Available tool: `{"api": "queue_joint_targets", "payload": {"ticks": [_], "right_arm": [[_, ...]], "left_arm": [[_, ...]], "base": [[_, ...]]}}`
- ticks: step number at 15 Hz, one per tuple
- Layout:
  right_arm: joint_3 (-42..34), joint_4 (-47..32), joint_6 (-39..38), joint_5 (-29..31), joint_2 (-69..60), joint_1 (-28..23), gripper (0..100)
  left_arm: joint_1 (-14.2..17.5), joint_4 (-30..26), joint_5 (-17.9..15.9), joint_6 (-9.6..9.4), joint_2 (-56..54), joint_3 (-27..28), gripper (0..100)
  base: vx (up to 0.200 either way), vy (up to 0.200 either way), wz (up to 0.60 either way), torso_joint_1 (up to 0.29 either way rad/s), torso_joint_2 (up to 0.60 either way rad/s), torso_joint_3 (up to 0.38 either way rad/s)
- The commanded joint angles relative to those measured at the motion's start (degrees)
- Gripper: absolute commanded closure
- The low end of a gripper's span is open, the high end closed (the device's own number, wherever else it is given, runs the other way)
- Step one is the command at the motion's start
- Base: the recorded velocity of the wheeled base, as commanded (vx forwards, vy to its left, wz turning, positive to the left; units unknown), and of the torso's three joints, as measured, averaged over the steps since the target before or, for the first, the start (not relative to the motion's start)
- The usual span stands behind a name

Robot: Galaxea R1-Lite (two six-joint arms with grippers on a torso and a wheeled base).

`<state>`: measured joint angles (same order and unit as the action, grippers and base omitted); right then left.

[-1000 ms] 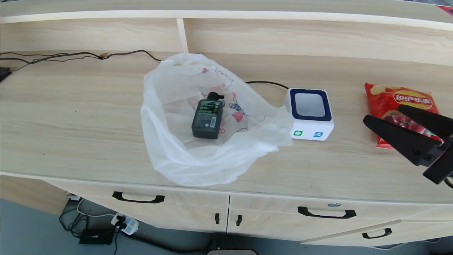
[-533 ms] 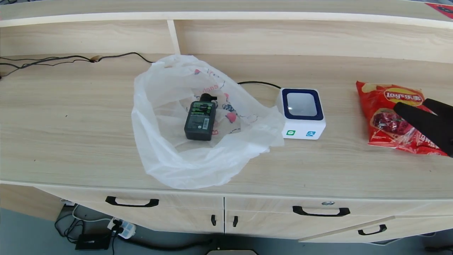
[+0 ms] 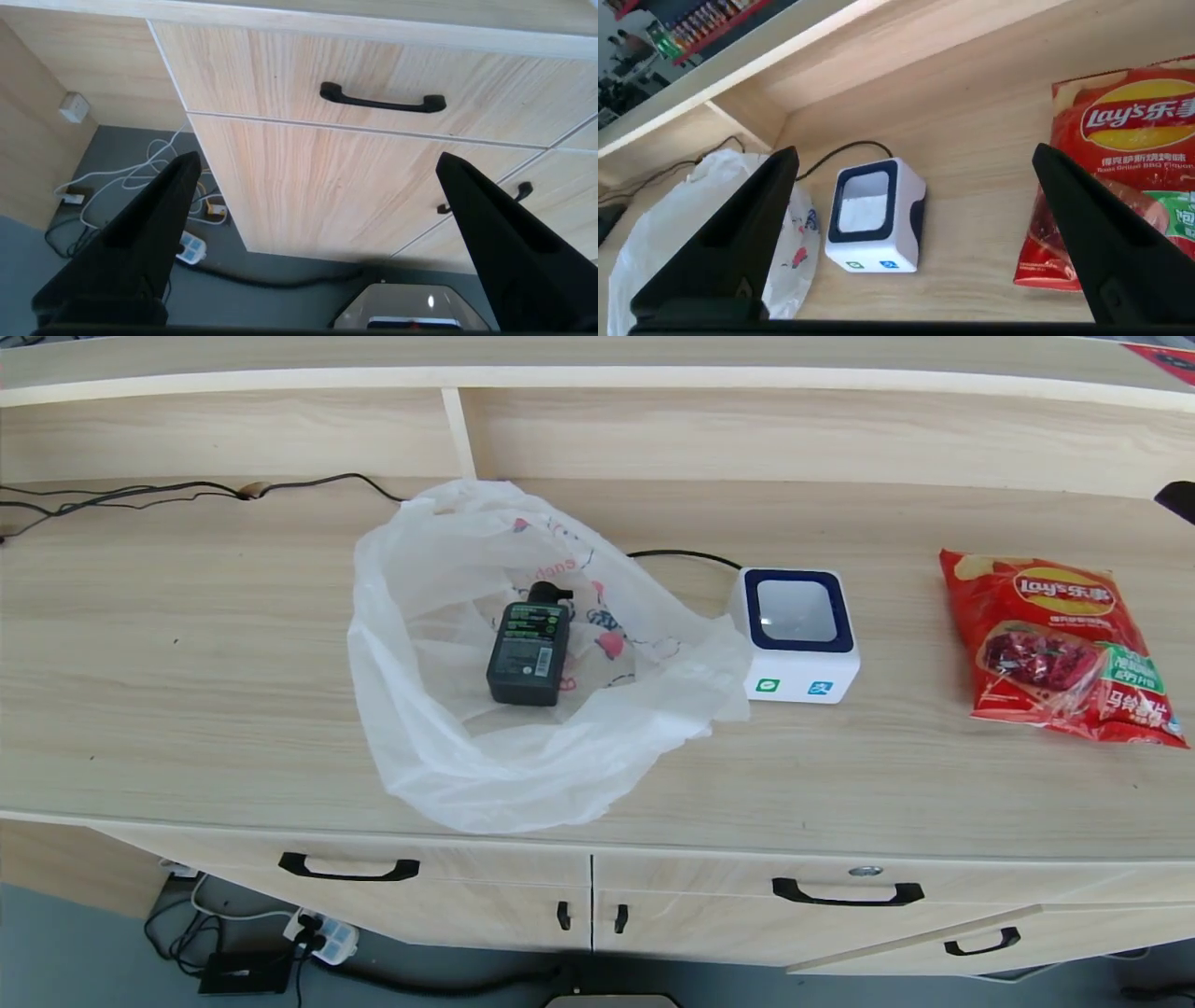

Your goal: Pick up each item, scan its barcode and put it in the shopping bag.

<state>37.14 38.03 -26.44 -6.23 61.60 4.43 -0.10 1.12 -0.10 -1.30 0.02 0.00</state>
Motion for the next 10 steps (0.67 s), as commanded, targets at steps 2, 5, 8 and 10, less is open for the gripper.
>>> {"api": "queue_joint_targets", "payload": {"ticks": [2, 5, 8, 10], "right_arm": [[0.8, -0.8, 6.3, -5.3, 4.5, -7.3, 0], [3.3, -0.8, 21.5, -20.0, 11.4, -17.6, 0], [14.6, -1.1, 28.6, -23.1, 22.8, -20.3, 0], [22.4, -2.4, 32.7, -23.1, 29.2, -20.9, 0]], "left_arm": [[0.0, 0.1, 0.0, -0.01, 0.0, 0.0, 0], [0.0, 0.2, 0.0, -0.01, 0.0, 0.0, 0], [0.0, 0.5, 0.0, -0.1, 0.0, 0.0, 0], [0.0, 0.5, 0.0, -0.19, 0.0, 0.0, 0]], "base": [[0.0, 0.0, 0.0, 0.0, 0.0, 0.0], [0.0, 0.0, 0.0, 0.0, 0.0, 0.0], [0.0, 0.0, 0.0, 0.0, 0.0, 0.0], [0.0, 0.0, 0.0, 0.0, 0.0, 0.0]]}}
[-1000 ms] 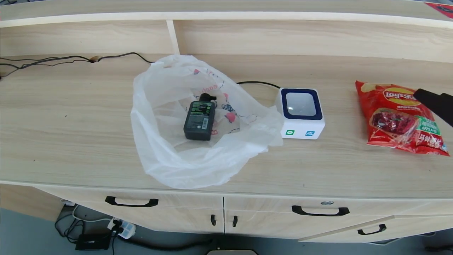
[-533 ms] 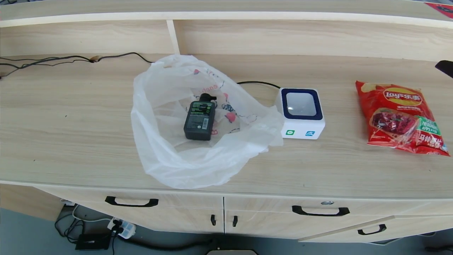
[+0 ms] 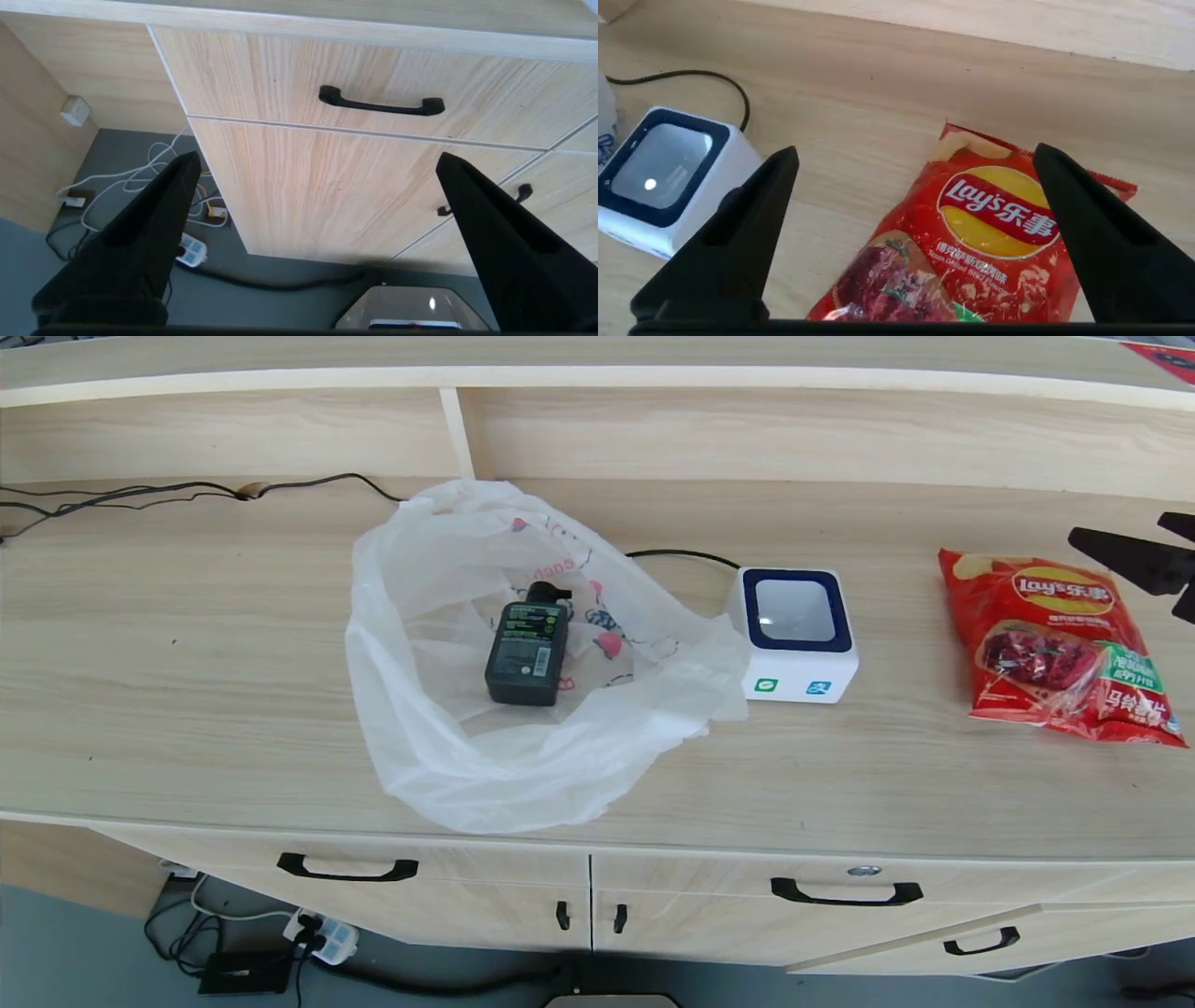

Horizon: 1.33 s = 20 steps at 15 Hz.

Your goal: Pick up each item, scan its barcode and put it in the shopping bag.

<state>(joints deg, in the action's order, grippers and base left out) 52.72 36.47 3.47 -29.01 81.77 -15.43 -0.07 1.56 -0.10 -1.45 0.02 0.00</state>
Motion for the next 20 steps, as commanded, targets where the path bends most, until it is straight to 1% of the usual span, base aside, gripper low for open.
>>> {"api": "queue_joint_targets", "payload": {"ticks": [1, 2, 4, 5, 8, 11, 13, 16, 17, 20], "right_arm": [[9.8, -5.0, 3.3, -0.3, 9.9, -0.9, 0], [13.2, -12.5, 4.4, -0.1, 9.8, -1.0, 0], [20.0, -27.4, 9.2, 1.2, 9.6, -2.0, 0], [22.5, -31.6, 9.5, 1.8, 9.9, -2.0, 0], [25.1, -36.0, 11.3, 4.3, 11.5, -2.0, 0], [24.5, -41.9, 11.6, 6.4, 8.6, -1.8, 0], [24.0, -42.5, 11.6, 6.8, 8.3, -1.8, 0], [23.1, -46.7, 11.6, 7.4, 6.4, -1.3, 0], [22.7, -47.1, 11.5, 8.7, 6.2, -1.0, 0], [18.9, -47.4, 10.1, 10.1, 4.4, -1.4, 0]], "left_arm": [[0.0, 0.0, 0.0, 0.04, 0.0, 0.0, 0], [0.1, -0.1, 0.0, -0.22, 0.0, 0.0, 0], [0.0, -0.1, 0.0, -1.45, 0.0, 0.0, 0], [0.0, -0.2, 0.0, -1.54, 0.0, 0.0, 0], [0.0, -0.2, 0.0, -1.63, 0.0, 0.0, 0], [0.0, -0.1, 0.0, -1.63, 0.0, 0.0, 0], [0.0, -0.1, 0.0, -1.63, 0.0, 0.0, 0], [0.0, -0.1, 0.0, -1.54, 0.0, 0.0, 0], [0.0, 0.0, 0.0, -1.71, 0.0, 0.0, 0], [0.0, -0.1, 0.0, -1.8, 0.0, 0.0, 0]], "base": [[0.0, 0.0, 0.0, 0.0, 0.0, 0.0], [0.0, 0.0, 0.0, 0.0, 0.0, 0.0], [0.0, 0.0, 0.0, 0.0, 0.0, 0.0], [0.0, 0.0, 0.0, 0.0, 0.0, 0.0], [0.0, 0.0, 0.0, 0.0, 0.0, 0.0], [0.0, 0.0, 0.0, 0.0, 0.0, 0.0], [0.0, 0.0, 0.0, 0.0, 0.0, 0.0], [0.0, 0.0, 0.0, 0.0, 0.0, 0.0], [0.0, 0.0, 0.0, 0.0, 0.0, 0.0], [0.0, 0.0, 0.0, 0.0, 0.0, 0.0]]}}
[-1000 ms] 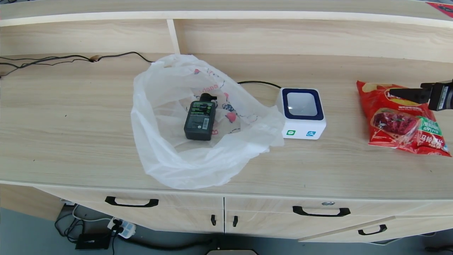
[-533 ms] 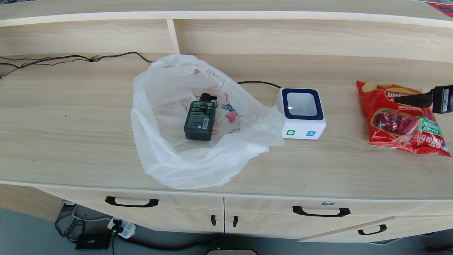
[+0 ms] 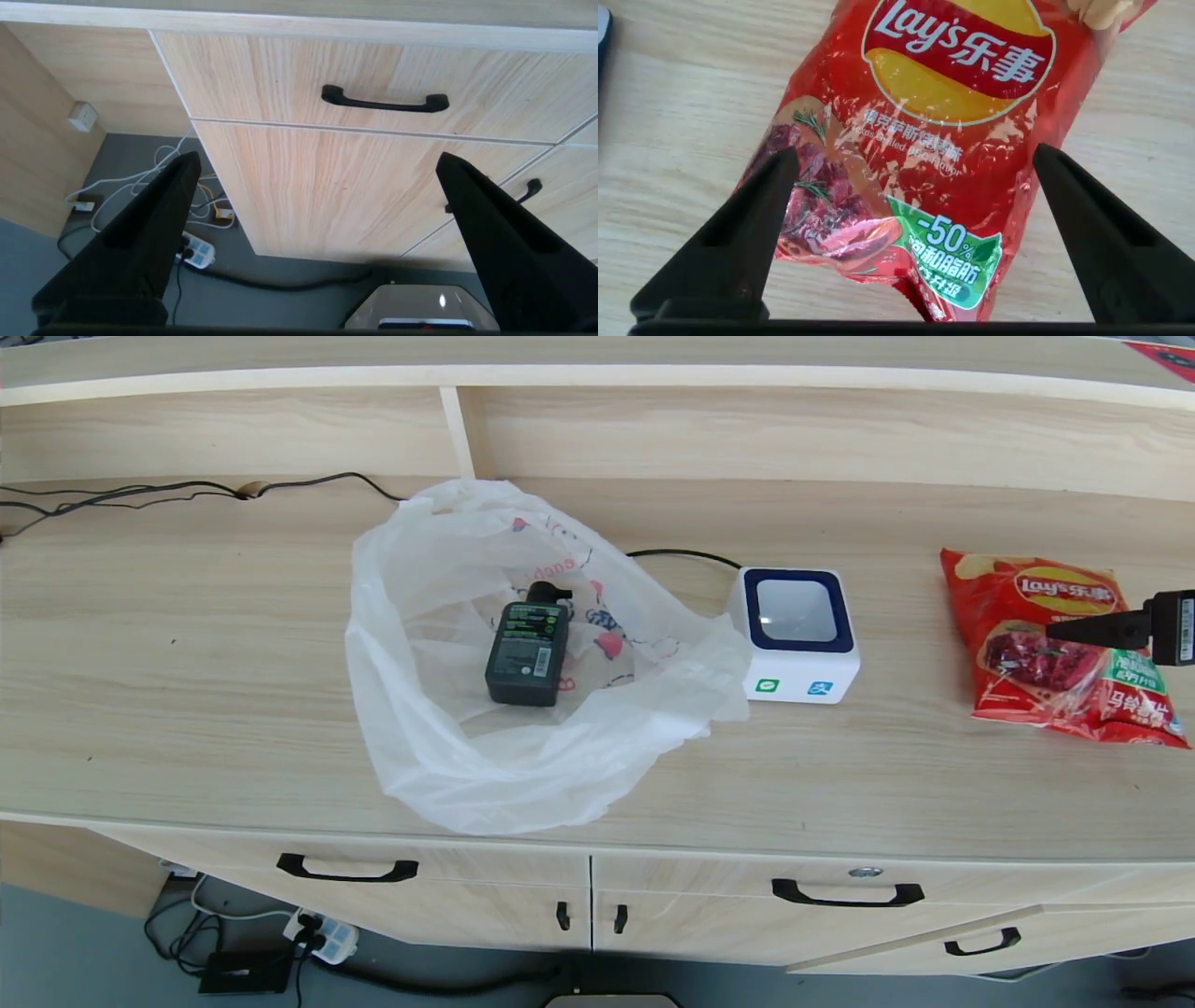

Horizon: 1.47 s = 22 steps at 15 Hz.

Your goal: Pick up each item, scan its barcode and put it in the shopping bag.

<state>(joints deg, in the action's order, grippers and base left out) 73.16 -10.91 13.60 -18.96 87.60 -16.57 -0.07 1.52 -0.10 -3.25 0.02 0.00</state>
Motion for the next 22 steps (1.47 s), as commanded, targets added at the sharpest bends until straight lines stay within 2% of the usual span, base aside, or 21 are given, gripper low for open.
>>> {"api": "queue_joint_targets", "payload": {"ticks": [1, 5, 7, 10, 12, 14, 17, 22], "right_arm": [[-2.4, 0.4, 0.0, -0.2, -1.3, -0.1, 0], [-2.8, 0.5, -4.1, 0.2, -0.7, 4.6, 0], [-2.6, 0.7, -3.7, 1.4, 0.5, 4.4, 0], [0.1, 1.8, -5.2, 1.6, 3.0, 5.6, 0], [5.2, 1.2, -6.0, 3.4, 5.7, 5.6, 0], [9.8, -3.2, -6.1, 4.2, 6.6, 5.6, 0], [10.6, -5.4, -6.3, 9.9, 7.4, 5.9, 0], [12.0, -6.8, -6.3, 10.3, 10.2, 5.9, 0]], "left_arm": [[0.0, 0.0, 0.0, -0.08, 0.0, 0.0, 0], [0.0, -0.3, -0.1, -0.35, 0.0, 0.0, 0], [0.0, -0.3, -0.1, -1.32, 0.0, 0.0, 0], [0.1, 0.0, -0.2, -1.32, 0.0, 0.0, 0], [0.0, 0.1, -0.2, -1.49, 0.0, 0.0, 0], [0.0, 0.1, -0.2, -1.32, 0.0, 0.0, 0], [0.1, 0.0, -0.2, -1.32, 0.0, 0.0, 0], [0.0, 0.0, -0.2, -1.23, 0.0, 0.0, 0]], "base": [[0.0, 0.0, 0.0, 0.0, 0.0, 0.0], [0.0, 0.0, 0.0, 0.0, 0.0, 0.0], [0.0, 0.0, 0.0, 0.0, 0.0, 0.0], [0.0, 0.0, 0.0, 0.0, 0.0, 0.0], [0.0, 0.0, 0.0, 0.0, 0.0, 0.0], [0.0, 0.0, 0.0, 0.0, 0.0, 0.0], [0.0, 0.0, 0.0, 0.0, 0.0, 0.0], [0.0, 0.0, 0.0, 0.0, 0.0, 0.0]]}}
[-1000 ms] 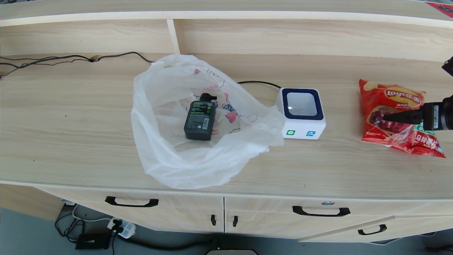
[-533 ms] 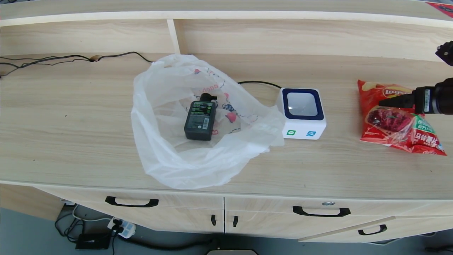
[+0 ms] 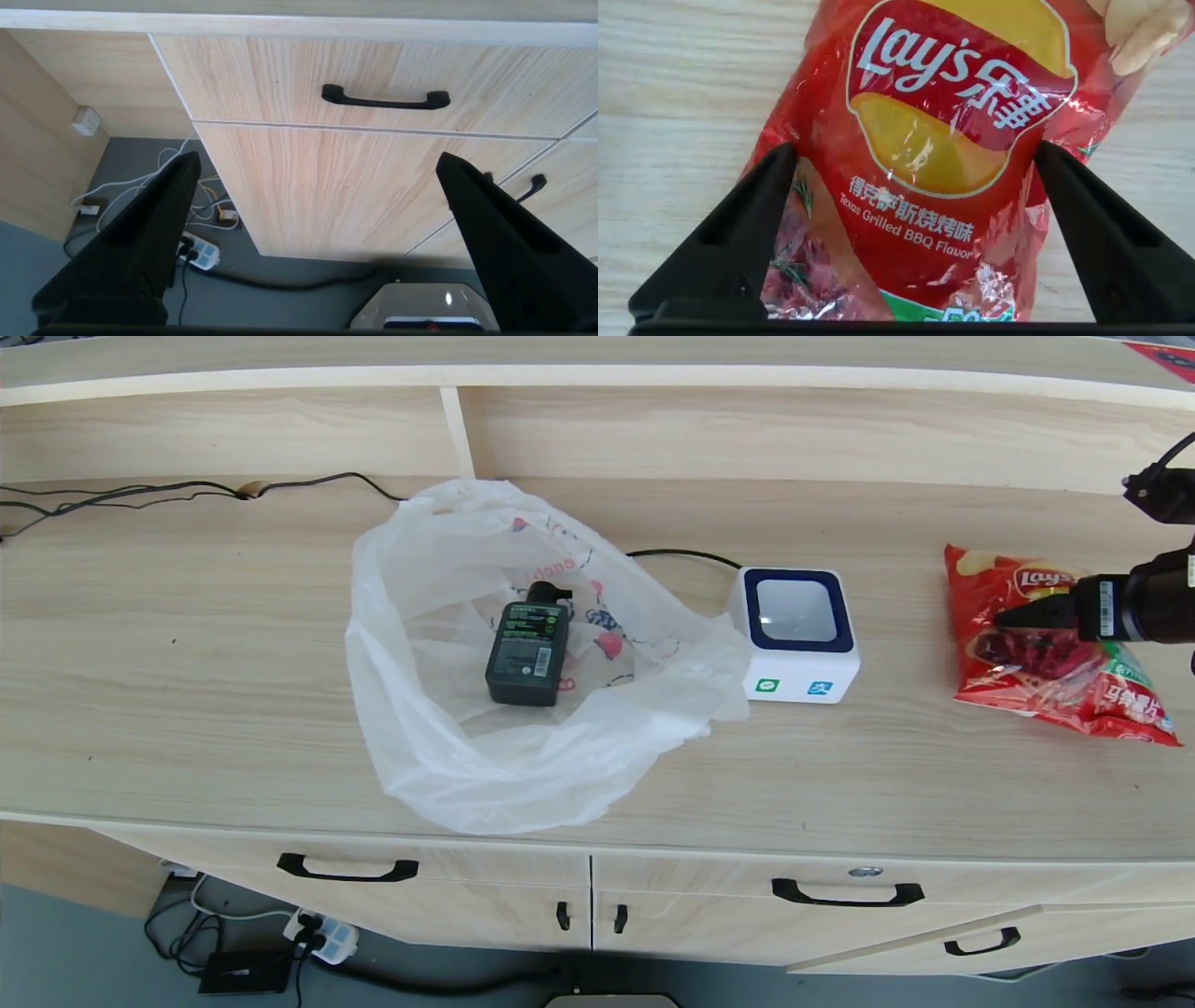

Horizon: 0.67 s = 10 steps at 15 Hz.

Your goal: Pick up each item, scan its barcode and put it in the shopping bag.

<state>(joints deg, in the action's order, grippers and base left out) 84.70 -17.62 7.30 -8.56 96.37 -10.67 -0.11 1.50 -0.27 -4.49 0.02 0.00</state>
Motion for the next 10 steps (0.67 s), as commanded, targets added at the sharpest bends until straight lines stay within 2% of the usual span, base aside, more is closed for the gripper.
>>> {"api": "queue_joint_targets", "payload": {"ticks": [1, 6, 10], "right_arm": [[1.5, -0.1, 0.0, -0.1, 2.3, 0.8, 0], [-0.6, 1.4, 1.6, 0.6, 4.1, 1.3, 0], [-6.0, 9.3, 1.0, 0.4, 3.2, 1.3, 0]], "left_arm": [[0.0, 0.0, 0.0, 0.0, 0.0, 0.0, 0], [0.0, 0.0, 0.0, 0.0, 0.0, 0.0, 0], [0.0, 0.0, 0.0, 0.0, 0.0, 0.0, 0]], "base": [[0.0, 0.0, 0.0, 0.0, 0.0, 0.0], [0.0, 0.0, 0.0, 0.0, 0.0, 0.0], [0.0, 0.0, 0.0, 0.0, 0.0, 0.0]]}}
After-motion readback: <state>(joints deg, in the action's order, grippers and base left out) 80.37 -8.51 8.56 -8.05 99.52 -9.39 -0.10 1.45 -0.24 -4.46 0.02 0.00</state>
